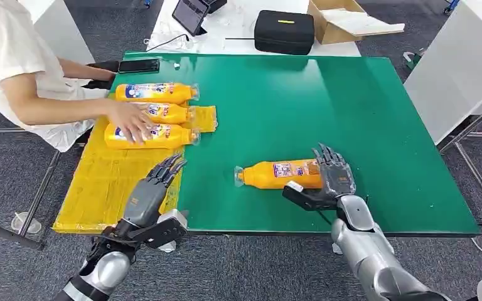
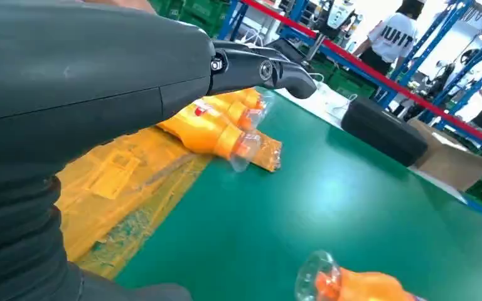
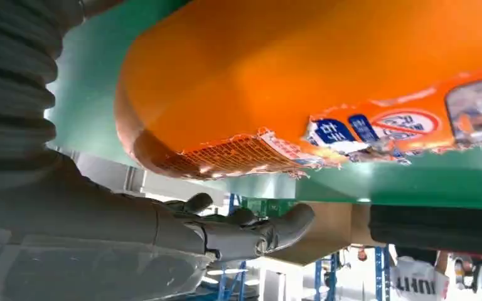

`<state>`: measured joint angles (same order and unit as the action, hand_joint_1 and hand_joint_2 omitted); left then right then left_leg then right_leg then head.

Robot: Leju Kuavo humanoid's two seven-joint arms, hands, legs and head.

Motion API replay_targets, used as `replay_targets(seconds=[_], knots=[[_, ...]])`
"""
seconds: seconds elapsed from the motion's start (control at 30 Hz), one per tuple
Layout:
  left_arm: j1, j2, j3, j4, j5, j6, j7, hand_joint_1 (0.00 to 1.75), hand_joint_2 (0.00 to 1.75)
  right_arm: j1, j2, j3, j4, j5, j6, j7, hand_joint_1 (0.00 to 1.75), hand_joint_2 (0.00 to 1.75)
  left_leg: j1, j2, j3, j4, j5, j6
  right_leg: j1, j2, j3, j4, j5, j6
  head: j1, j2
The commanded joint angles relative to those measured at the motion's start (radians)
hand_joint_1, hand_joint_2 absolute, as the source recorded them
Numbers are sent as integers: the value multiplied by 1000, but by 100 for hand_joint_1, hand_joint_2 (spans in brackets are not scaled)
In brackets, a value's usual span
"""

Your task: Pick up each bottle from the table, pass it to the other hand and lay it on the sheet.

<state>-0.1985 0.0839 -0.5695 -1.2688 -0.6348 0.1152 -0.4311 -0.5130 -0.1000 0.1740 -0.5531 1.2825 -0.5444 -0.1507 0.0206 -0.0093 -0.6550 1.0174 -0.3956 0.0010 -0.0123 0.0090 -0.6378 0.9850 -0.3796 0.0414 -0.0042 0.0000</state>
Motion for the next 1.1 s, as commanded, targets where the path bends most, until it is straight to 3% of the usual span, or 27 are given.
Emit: replay_targets(seconds=[0.03, 0.1, 0.23, 0.27, 0.3, 0.33, 0.53, 0.9, 0.97, 1.03, 1.1], knots=[[-30, -12, -36, 37, 7, 6, -3, 0, 175, -74, -6, 21, 164, -29, 54, -8, 0, 175, -1, 0, 3, 0, -1, 1, 0, -1, 3, 0, -1, -1, 0, 0], [-39, -14, -40, 48, 20, 10, -12, 0, 175, -85, -8, 18, 192, -38, 108, -11, 0, 175, -1, 0, 4, 0, -1, 1, 0, -1, 4, 0, -1, -1, 0, 0], [-40, -15, -40, 49, 20, 10, -12, 0, 175, -83, -11, 17, 192, -39, 106, -14, 0, 175, 0, -1, 3, 0, 0, 1, 0, -2, 3, -1, -1, -1, 0, 0], [-41, -16, -41, 50, 24, 10, -14, 0, 175, -86, -11, 20, 198, -38, 120, -17, 7, 175, 0, -1, 6, -1, -1, 1, 0, -3, 6, -1, -1, -1, 0, 0], [-43, -16, -43, 53, 32, 10, -21, 0, 175, -89, -15, 25, 208, -38, 148, -28, 141, 175, 0, -1, 5, 0, 0, 1, 0, -2, 5, -1, -1, -1, 0, 0], [-44, -18, -45, 55, 42, 8, -33, 0, 175, -87, -16, 15, 210, -55, 163, -48, 175, 175, -1, -1, 7, -1, -1, 1, 0, -3, 7, -1, -2, -2, 0, 0], [-53, -24, -55, 75, 66, 15, -64, 0, 175, -65, -12, -8, 227, -114, 229, -168, 175, 175, 0, -1, 8, -1, -1, 1, 0, -3, 8, -1, -1, -1, 0, 0], [-24, -49, -37, 53, 143, 18, -108, 0, 175, -24, -16, -24, 226, -164, 223, -275, 175, 175, 0, -2, 12, -2, -1, 1, 1, -5, 12, -2, -2, -2, 0, 0], [-2, -86, 4, 42, 216, 9, -111, 0, 175, -13, -7, -44, 213, -201, 203, -312, 175, 175, 0, -2, 12, -2, -1, 1, 1, -4, 12, -3, -2, -2, 0, 0], [76, -232, 149, -3, 537, -81, -48, 0, 175, 37, 36, -140, 148, -365, 218, -449, 175, 175, 1, -1, 12, -2, -1, 1, 1, -4, 12, -3, -2, -1, 0, 0], [112, -292, 164, -1, 765, -158, 13, 0, 175, 97, 95, -197, 35, -526, 263, -547, 175, 175, 1, -1, 12, -1, -2, 1, 1, -3, 12, -3, -2, -1, 0, 0]])
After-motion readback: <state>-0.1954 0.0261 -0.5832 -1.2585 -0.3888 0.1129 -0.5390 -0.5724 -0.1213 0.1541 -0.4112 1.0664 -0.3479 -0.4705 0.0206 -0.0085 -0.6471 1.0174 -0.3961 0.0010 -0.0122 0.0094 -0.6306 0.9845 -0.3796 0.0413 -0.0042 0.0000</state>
